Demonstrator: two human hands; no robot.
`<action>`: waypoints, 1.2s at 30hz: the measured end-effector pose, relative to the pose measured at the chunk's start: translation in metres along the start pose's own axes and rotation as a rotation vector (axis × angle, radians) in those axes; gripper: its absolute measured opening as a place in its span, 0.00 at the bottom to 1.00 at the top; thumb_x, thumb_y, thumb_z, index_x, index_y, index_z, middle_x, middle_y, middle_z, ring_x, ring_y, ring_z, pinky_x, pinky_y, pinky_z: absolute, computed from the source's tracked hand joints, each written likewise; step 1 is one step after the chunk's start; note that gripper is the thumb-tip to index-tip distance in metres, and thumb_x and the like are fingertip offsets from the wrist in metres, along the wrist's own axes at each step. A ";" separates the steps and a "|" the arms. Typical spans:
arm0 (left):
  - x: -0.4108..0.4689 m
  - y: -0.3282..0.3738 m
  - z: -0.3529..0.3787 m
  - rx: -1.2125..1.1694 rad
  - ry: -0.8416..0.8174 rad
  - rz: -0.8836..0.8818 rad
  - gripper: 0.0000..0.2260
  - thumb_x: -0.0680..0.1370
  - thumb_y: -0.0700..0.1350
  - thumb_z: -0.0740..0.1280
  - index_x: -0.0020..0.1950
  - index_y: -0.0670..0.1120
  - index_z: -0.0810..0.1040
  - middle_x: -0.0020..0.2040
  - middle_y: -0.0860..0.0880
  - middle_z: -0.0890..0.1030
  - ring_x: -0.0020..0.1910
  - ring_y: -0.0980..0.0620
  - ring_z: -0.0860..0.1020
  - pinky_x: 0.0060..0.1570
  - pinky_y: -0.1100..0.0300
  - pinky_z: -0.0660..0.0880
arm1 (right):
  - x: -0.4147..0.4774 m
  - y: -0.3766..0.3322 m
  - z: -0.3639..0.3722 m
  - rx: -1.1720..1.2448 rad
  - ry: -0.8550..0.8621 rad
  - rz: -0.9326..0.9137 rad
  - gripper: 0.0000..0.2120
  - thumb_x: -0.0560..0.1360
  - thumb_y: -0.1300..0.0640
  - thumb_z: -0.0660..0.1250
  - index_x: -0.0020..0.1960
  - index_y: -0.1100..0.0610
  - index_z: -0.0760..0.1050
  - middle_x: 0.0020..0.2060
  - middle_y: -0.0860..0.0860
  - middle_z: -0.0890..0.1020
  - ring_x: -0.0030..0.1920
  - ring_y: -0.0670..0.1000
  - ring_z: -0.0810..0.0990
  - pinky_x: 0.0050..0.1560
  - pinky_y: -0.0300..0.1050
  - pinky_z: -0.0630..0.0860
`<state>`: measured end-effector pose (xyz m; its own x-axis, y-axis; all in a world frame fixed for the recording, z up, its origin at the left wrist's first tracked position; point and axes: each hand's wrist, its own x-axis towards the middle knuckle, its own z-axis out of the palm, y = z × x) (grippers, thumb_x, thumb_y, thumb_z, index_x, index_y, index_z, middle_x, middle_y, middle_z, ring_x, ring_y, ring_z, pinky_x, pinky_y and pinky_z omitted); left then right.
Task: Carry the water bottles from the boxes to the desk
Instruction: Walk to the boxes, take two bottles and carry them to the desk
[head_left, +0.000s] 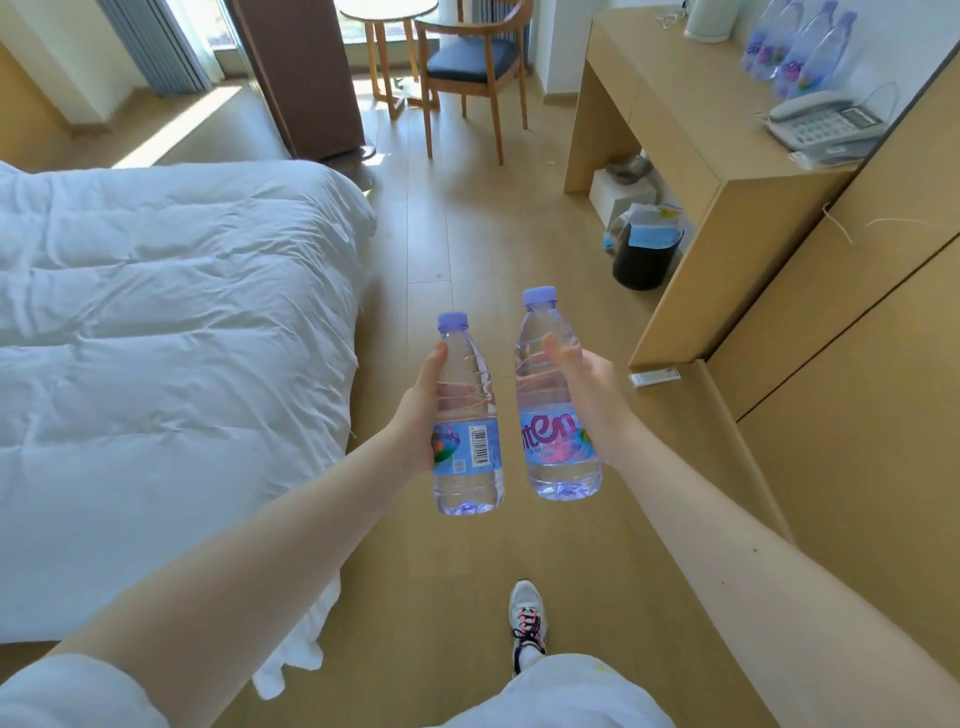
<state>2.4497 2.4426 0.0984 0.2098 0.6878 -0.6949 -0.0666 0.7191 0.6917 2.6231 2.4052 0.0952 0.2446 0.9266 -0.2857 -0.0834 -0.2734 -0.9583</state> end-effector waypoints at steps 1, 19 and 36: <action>0.007 0.009 0.007 0.003 0.007 0.007 0.33 0.75 0.66 0.61 0.62 0.39 0.78 0.42 0.45 0.85 0.34 0.48 0.83 0.34 0.58 0.79 | 0.014 -0.005 -0.004 0.010 -0.013 -0.001 0.27 0.74 0.40 0.67 0.58 0.63 0.76 0.38 0.53 0.86 0.49 0.57 0.84 0.64 0.62 0.73; 0.121 0.100 0.045 0.015 0.072 -0.013 0.34 0.75 0.67 0.60 0.64 0.39 0.77 0.52 0.42 0.84 0.38 0.46 0.83 0.36 0.57 0.80 | 0.172 -0.043 -0.019 -0.003 0.000 0.048 0.38 0.61 0.28 0.68 0.54 0.59 0.79 0.47 0.56 0.85 0.52 0.59 0.83 0.62 0.62 0.75; 0.273 0.288 0.009 -0.009 -0.137 0.024 0.32 0.76 0.66 0.60 0.61 0.38 0.78 0.39 0.45 0.85 0.30 0.48 0.83 0.28 0.61 0.78 | 0.346 -0.126 0.060 -0.038 0.157 -0.028 0.40 0.64 0.33 0.67 0.55 0.69 0.76 0.45 0.61 0.84 0.47 0.62 0.84 0.54 0.57 0.78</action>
<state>2.4965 2.8370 0.1096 0.3392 0.6856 -0.6441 -0.0818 0.7036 0.7059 2.6605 2.7756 0.1180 0.3945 0.8830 -0.2543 -0.0385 -0.2606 -0.9647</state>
